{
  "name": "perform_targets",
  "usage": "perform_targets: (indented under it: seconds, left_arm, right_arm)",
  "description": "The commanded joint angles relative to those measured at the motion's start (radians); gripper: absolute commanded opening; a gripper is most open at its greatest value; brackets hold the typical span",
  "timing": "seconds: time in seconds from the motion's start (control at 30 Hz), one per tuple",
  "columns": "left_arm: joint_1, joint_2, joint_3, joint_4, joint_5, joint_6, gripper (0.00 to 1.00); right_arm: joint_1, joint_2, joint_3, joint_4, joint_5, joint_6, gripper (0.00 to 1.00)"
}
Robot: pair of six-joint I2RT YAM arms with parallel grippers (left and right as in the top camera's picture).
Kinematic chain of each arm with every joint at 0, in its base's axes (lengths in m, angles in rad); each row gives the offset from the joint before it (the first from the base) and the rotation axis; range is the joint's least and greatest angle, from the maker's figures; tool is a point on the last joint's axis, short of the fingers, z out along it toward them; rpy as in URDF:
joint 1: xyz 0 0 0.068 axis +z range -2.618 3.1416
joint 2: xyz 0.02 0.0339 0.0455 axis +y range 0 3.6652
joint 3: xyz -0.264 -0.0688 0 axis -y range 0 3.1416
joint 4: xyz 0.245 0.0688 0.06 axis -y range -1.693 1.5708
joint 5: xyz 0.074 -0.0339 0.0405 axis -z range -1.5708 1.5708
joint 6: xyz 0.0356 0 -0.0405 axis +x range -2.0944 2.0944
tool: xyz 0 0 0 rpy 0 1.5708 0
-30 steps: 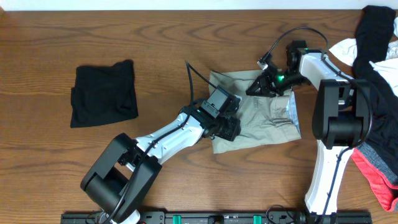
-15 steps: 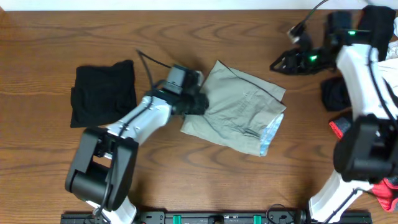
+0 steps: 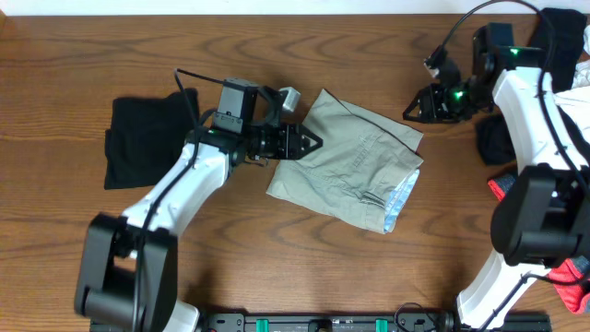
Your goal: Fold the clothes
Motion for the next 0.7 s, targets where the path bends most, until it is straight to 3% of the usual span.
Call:
perform_targets:
  seconds: [0.0, 0.1, 0.27, 0.47, 0.67]
  left_arm:
    - [-0.040, -0.056, 0.013, -0.040, 0.073, 0.023, 0.40]
    - [-0.084, -0.053, 0.004, -0.101, 0.076, 0.033, 0.35]
    - [-0.172, -0.039, -0.045, -0.115, 0.089, 0.040, 0.35]
    - [-0.290, -0.014, -0.080, -0.053, 0.084, 0.036, 0.36]
    - [-0.325, 0.072, -0.082, -0.004, 0.084, 0.013, 0.35]
  right_arm:
    - [0.013, 0.043, -0.015, -0.007, 0.021, -0.014, 0.38]
    - [0.012, 0.076, -0.020, -0.010, 0.021, -0.014, 0.34]
    - [0.013, 0.095, -0.023, -0.010, 0.020, -0.022, 0.31]
    - [0.013, 0.095, -0.023, -0.015, 0.020, -0.021, 0.30]
    - [0.013, 0.095, -0.023, -0.032, 0.020, -0.021, 0.28]
